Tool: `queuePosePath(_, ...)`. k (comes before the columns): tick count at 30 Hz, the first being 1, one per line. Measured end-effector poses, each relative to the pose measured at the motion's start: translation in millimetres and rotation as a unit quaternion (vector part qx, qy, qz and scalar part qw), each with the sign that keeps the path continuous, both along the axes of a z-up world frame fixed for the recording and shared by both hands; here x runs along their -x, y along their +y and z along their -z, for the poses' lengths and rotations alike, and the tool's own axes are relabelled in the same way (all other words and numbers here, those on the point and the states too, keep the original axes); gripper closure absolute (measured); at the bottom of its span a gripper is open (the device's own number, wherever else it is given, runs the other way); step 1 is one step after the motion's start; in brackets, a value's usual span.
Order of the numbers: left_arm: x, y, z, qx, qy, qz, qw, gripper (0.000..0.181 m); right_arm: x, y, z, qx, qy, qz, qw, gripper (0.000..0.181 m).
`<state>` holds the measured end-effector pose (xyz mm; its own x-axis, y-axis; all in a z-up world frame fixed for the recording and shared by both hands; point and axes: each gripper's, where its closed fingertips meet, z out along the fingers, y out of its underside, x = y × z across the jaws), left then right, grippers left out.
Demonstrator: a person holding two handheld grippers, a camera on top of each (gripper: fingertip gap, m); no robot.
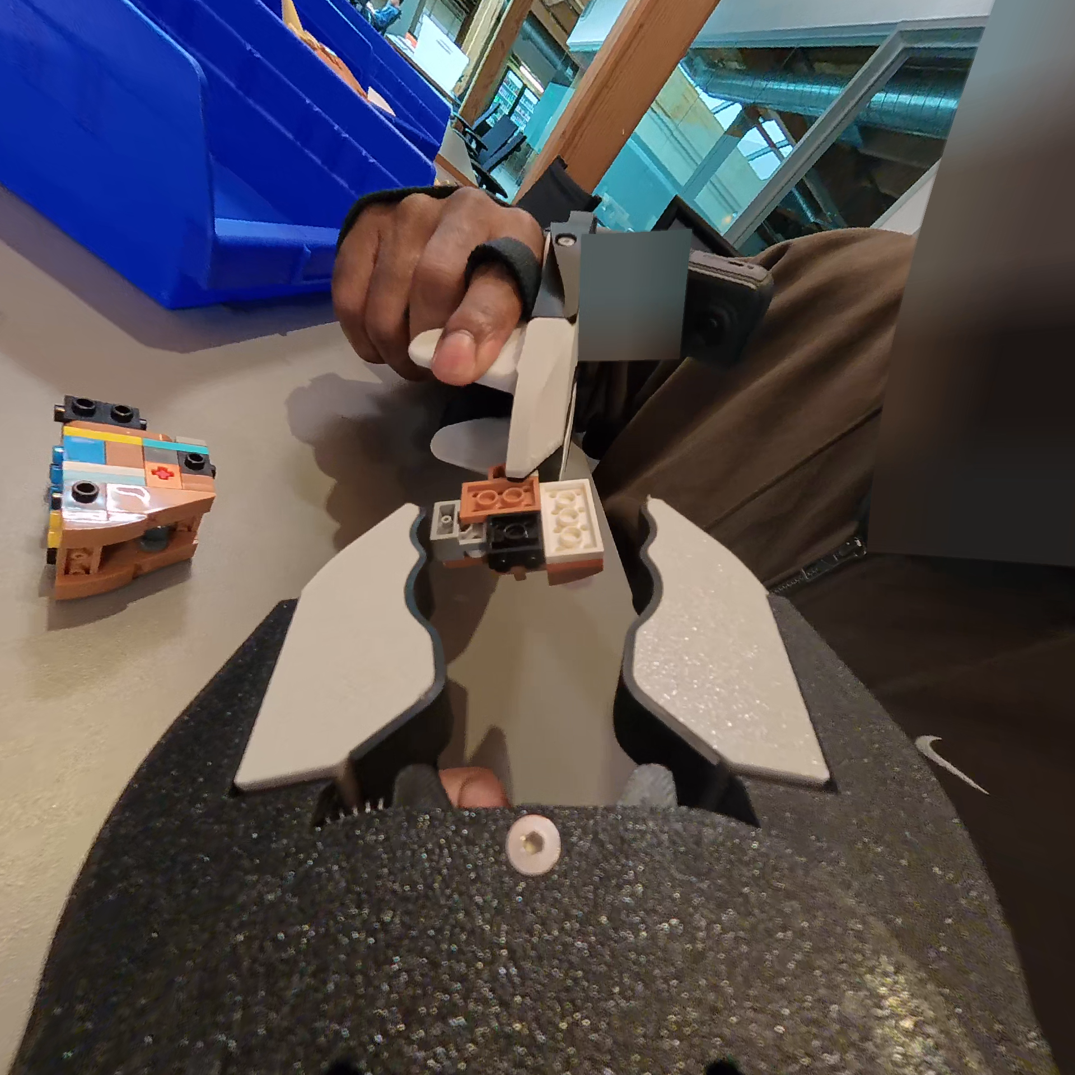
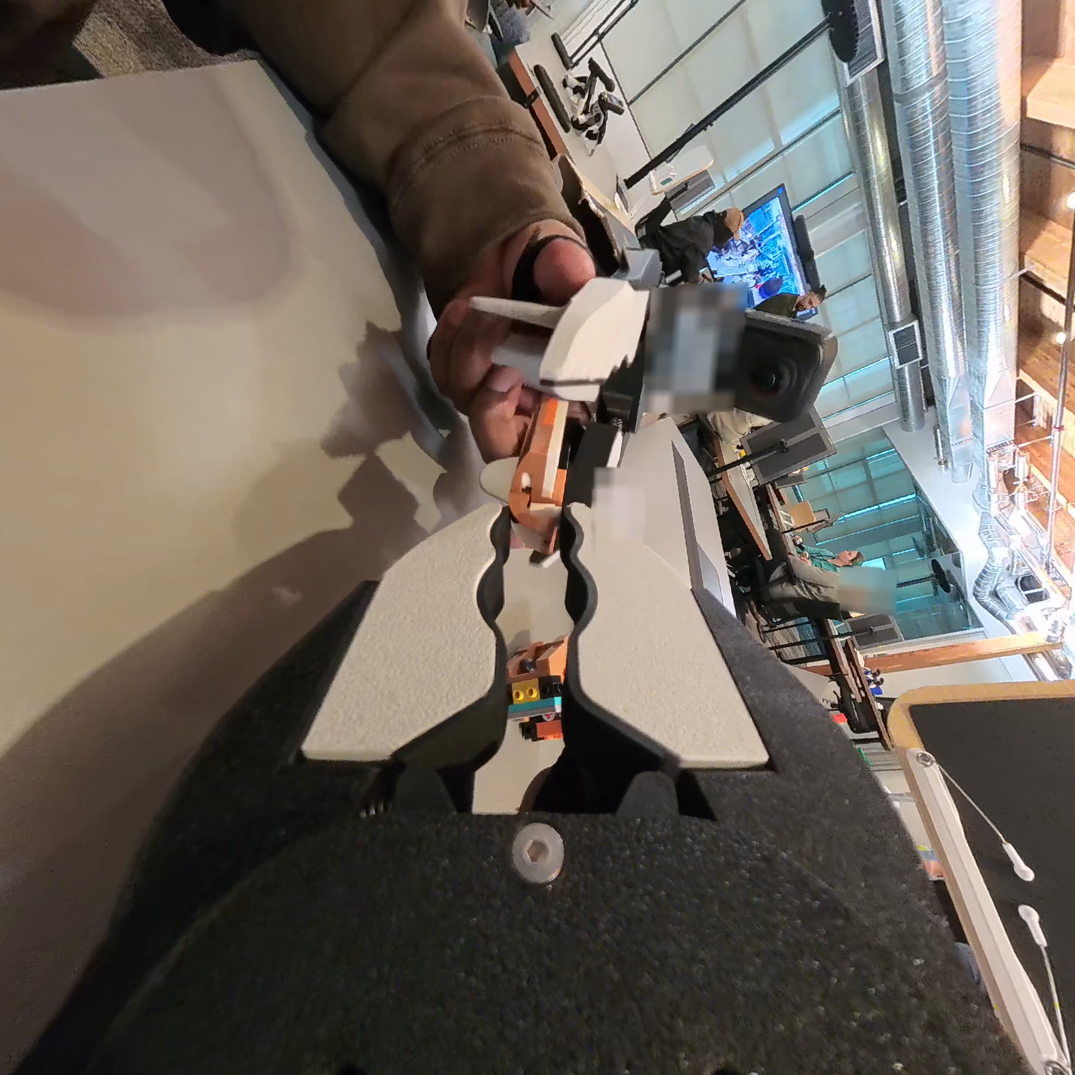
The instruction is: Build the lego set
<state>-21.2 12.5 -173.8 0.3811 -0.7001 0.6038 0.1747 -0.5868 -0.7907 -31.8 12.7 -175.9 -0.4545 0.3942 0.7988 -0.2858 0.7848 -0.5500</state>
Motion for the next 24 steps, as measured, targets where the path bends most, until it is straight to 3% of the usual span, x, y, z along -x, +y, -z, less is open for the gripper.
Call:
queuePosePath(11, -2.8, 5.2, 6.4, 0.002, 0.018, -0.016, 1.0, 0.103, -0.7, -0.7, -5.0, -0.023, 0.025, 0.0, 0.999, 0.166)
queuePosePath(18, -11.6, 6.2, 2.9, -0.036, 0.032, -0.022, 0.999, 0.12, -0.1, -0.3, -6.1, -0.049, 0.039, 0.006, 0.998, 0.166)
queuePosePath(24, -11.2, 8.7, -5.7, -0.079, 0.027, -0.037, 0.996, 0.12, 0.2, 0.9, -12.7, -0.05, 0.049, 0.012, 0.998, 0.165)
